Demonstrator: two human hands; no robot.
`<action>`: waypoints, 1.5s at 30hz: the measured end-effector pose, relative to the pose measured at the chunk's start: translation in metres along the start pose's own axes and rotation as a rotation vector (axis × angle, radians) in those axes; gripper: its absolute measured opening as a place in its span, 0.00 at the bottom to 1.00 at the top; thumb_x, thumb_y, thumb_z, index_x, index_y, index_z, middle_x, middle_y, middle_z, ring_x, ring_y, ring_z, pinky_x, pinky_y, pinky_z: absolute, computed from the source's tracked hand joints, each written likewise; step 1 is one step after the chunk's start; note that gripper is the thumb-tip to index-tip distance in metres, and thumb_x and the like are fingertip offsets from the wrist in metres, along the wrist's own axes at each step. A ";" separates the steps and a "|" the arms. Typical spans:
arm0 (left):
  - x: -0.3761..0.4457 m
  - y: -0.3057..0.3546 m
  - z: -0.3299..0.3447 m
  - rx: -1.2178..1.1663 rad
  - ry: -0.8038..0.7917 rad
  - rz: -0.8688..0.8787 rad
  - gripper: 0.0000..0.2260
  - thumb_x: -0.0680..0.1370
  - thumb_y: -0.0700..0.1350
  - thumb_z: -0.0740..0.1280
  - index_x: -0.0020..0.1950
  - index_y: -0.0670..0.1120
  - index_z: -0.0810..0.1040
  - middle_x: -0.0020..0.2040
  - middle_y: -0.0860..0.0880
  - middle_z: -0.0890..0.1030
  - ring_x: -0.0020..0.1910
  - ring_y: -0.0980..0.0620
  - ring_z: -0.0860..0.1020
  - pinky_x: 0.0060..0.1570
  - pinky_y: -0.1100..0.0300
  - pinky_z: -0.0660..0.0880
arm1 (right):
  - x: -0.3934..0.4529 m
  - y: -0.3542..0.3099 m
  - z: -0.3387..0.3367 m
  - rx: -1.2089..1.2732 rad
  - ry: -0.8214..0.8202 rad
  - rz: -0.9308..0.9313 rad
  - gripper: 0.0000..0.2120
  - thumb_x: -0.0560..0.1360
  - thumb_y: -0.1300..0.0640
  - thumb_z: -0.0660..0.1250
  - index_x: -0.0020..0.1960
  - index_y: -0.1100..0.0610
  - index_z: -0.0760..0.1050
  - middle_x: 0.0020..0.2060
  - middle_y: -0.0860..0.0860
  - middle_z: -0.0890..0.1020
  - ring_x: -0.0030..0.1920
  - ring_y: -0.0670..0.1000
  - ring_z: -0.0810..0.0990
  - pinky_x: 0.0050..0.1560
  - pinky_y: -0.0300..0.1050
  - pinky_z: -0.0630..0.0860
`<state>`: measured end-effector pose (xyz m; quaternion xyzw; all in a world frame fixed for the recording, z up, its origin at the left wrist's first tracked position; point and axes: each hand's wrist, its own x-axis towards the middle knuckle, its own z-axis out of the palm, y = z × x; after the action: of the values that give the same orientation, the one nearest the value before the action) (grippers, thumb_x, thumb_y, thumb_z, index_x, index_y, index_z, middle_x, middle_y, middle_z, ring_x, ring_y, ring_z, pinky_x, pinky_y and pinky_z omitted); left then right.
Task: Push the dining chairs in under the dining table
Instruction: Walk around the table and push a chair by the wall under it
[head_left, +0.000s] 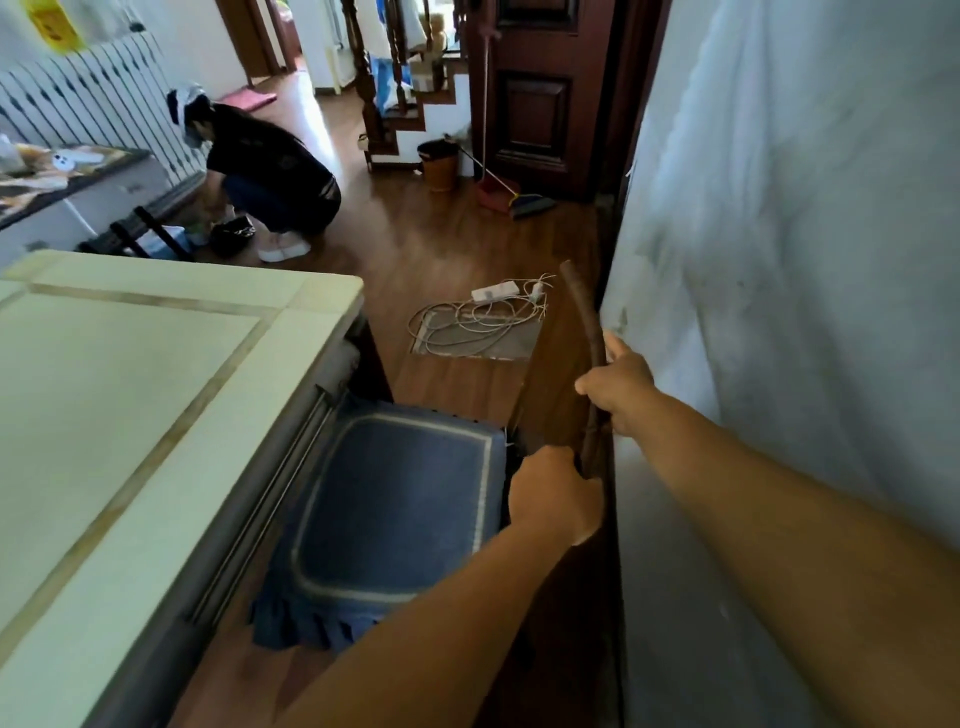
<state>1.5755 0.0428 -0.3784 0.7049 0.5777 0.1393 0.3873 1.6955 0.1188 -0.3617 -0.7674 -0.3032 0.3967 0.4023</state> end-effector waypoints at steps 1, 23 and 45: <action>-0.003 0.005 0.005 0.002 -0.011 -0.001 0.13 0.73 0.44 0.64 0.30 0.47 0.67 0.28 0.51 0.70 0.27 0.53 0.68 0.24 0.60 0.61 | -0.002 0.002 -0.007 -0.001 0.011 0.002 0.37 0.74 0.72 0.60 0.76 0.48 0.54 0.71 0.57 0.68 0.66 0.62 0.70 0.63 0.57 0.72; -0.025 0.034 0.033 -0.298 -0.198 -0.073 0.10 0.73 0.57 0.67 0.48 0.53 0.74 0.37 0.57 0.74 0.35 0.59 0.74 0.32 0.65 0.68 | -0.030 0.021 -0.058 0.055 0.063 0.019 0.32 0.76 0.59 0.64 0.76 0.51 0.54 0.73 0.58 0.64 0.68 0.64 0.69 0.66 0.62 0.70; -0.148 -0.012 -0.078 -0.470 0.091 0.200 0.14 0.79 0.44 0.60 0.63 0.46 0.75 0.59 0.45 0.79 0.58 0.47 0.78 0.62 0.47 0.73 | -0.250 0.023 -0.041 0.355 0.656 -0.232 0.15 0.77 0.47 0.59 0.48 0.59 0.76 0.39 0.52 0.81 0.38 0.50 0.79 0.35 0.43 0.73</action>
<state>1.4730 -0.0626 -0.2982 0.6422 0.4736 0.3388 0.4985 1.6089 -0.1038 -0.2753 -0.7326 -0.1701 0.1282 0.6465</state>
